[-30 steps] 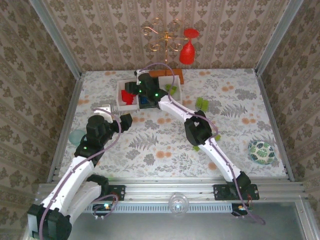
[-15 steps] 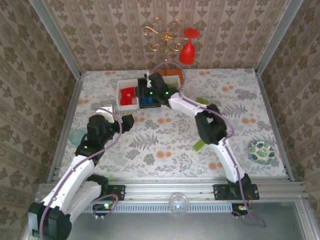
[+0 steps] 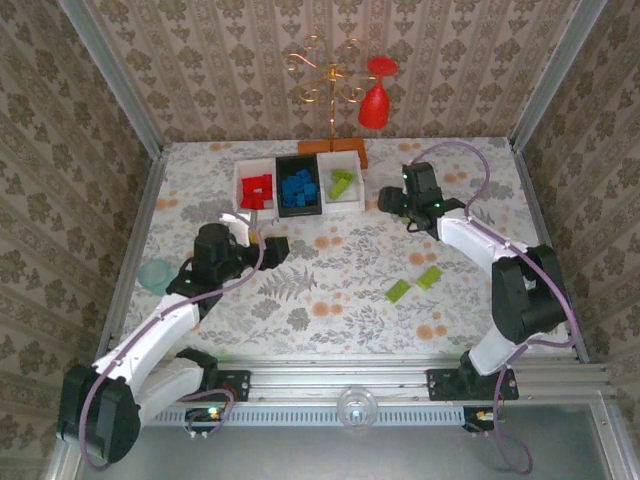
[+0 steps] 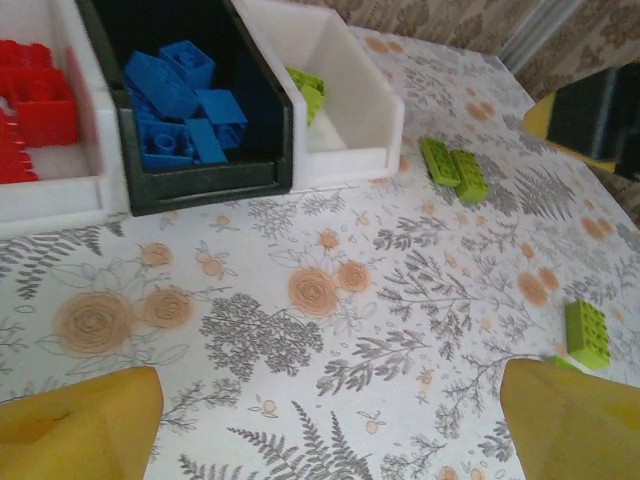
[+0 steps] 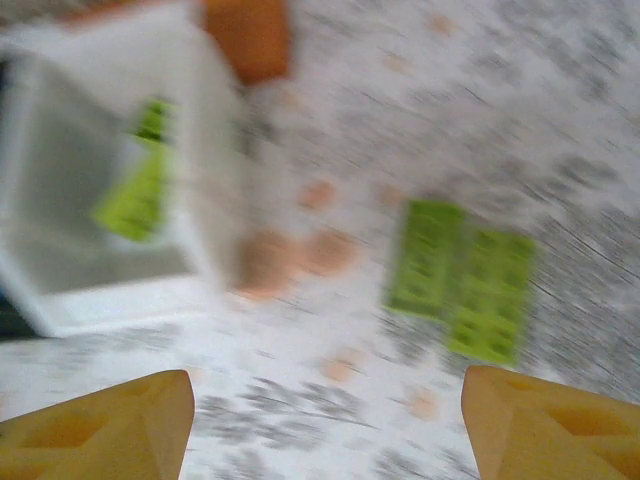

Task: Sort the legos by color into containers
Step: Pick up the lego from the top-right of the table.

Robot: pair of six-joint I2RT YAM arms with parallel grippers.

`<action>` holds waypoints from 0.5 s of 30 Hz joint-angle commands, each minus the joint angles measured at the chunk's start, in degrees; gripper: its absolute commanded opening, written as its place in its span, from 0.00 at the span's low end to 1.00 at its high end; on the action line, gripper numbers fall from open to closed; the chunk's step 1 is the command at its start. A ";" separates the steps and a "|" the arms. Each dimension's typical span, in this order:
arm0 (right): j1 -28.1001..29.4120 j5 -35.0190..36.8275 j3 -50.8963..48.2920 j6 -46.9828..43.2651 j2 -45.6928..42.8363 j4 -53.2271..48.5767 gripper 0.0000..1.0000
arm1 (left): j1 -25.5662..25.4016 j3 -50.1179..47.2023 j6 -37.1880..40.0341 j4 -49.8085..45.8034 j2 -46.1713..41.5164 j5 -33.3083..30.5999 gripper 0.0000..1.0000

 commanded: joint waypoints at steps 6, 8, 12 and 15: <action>-2.86 3.49 5.70 -1.26 9.24 -7.89 0.72 | -1.28 3.20 1.64 1.30 1.71 0.77 0.89; -3.50 2.79 7.58 -1.23 11.68 -9.18 0.71 | -2.78 4.21 2.05 0.89 3.36 0.95 0.89; -4.69 1.98 10.18 -0.84 15.25 -10.33 0.67 | -6.43 7.61 2.92 -0.08 8.00 0.87 0.88; -5.27 2.41 10.61 -0.70 16.14 -10.91 0.63 | -8.93 9.26 3.67 -0.12 10.46 0.37 0.88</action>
